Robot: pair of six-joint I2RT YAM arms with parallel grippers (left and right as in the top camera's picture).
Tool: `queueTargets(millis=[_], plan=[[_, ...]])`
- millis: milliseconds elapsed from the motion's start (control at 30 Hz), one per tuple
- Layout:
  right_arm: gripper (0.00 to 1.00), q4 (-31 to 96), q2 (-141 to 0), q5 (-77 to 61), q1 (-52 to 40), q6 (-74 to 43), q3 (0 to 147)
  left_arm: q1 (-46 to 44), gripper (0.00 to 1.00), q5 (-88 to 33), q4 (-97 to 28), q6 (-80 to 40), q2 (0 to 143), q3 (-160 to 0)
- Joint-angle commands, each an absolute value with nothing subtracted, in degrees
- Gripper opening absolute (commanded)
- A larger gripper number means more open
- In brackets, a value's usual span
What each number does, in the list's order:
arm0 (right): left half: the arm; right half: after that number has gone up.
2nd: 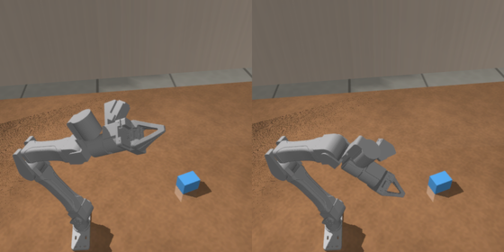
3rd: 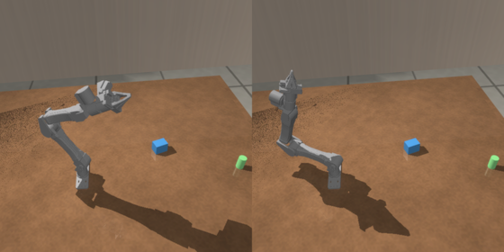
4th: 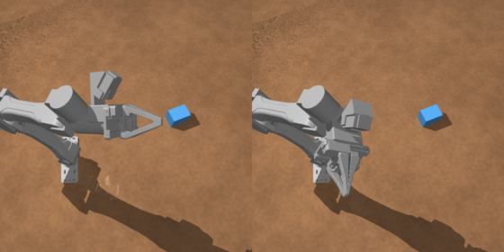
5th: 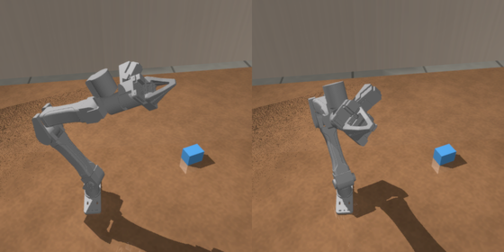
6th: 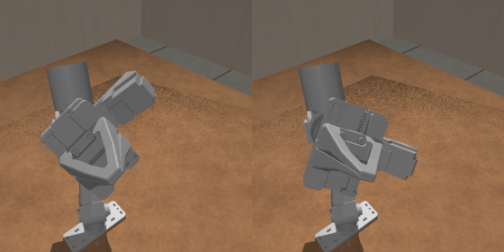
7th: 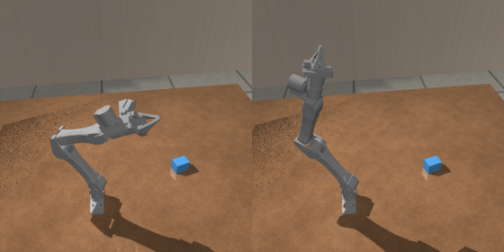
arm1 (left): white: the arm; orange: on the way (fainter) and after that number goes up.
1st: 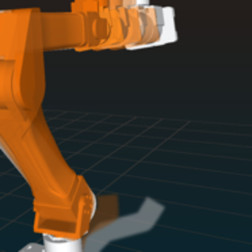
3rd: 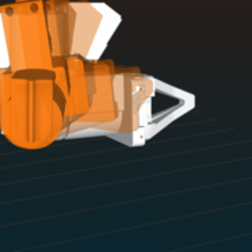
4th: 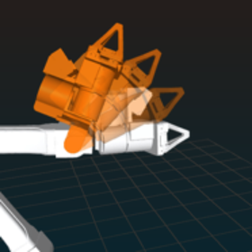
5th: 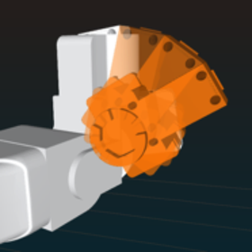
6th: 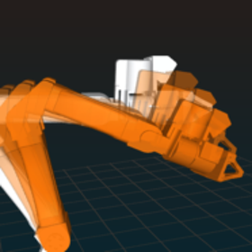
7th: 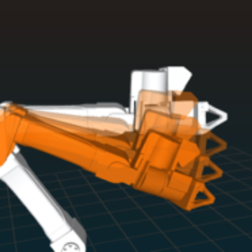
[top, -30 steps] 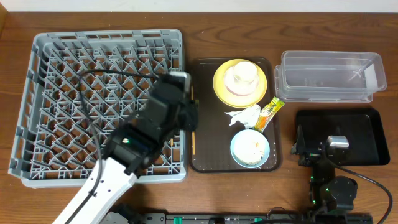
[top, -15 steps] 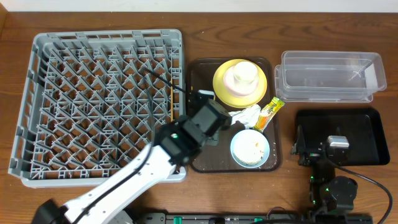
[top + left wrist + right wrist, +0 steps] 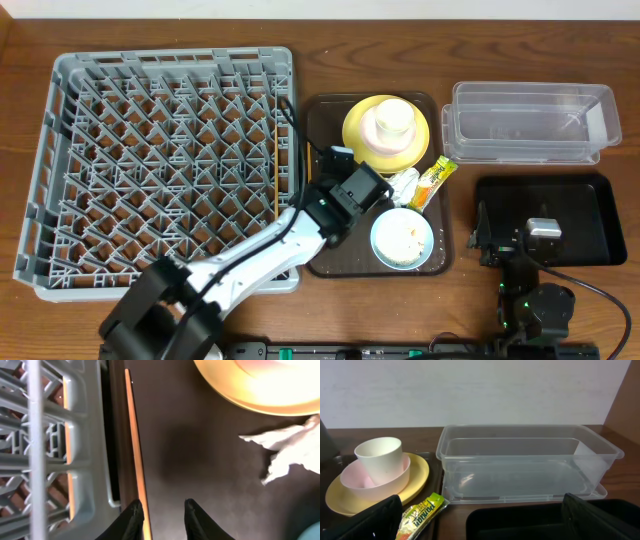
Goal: Sort waste into correct bins and load items into the dishwasher rack
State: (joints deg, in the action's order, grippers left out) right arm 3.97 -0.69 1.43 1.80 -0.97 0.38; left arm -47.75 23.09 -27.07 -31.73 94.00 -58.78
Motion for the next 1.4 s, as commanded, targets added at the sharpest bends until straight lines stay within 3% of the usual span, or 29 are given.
queueTargets(millis=[0, 633, 800, 1233, 1367], plan=[[0.99, 4.2, -0.3, 1.4, 2.3, -0.6, 0.3, -47.8, 0.34, 26.5, -26.2, -32.2, 95.9, -59.6], [0.99, 4.2, -0.3, 1.4, 2.3, -0.6, 0.3, -47.7, 0.35, 26.7, -24.1, -32.2, 98.1, -59.6], [0.99, 4.2, -0.3, 1.4, 2.3, -0.6, 0.3, -47.7, 0.21, 26.7, -24.1, -32.2, 98.1, -59.6], [0.99, 4.2, -0.3, 1.4, 2.3, -0.6, 0.3, -46.9, 0.22, 30.1, -24.1, -32.3, 102.6, -59.4], [0.99, 4.2, -0.3, 1.4, 2.3, -0.6, 0.3, -46.9, 0.27, 30.0, -24.1, -32.3, 105.1, -59.4]])
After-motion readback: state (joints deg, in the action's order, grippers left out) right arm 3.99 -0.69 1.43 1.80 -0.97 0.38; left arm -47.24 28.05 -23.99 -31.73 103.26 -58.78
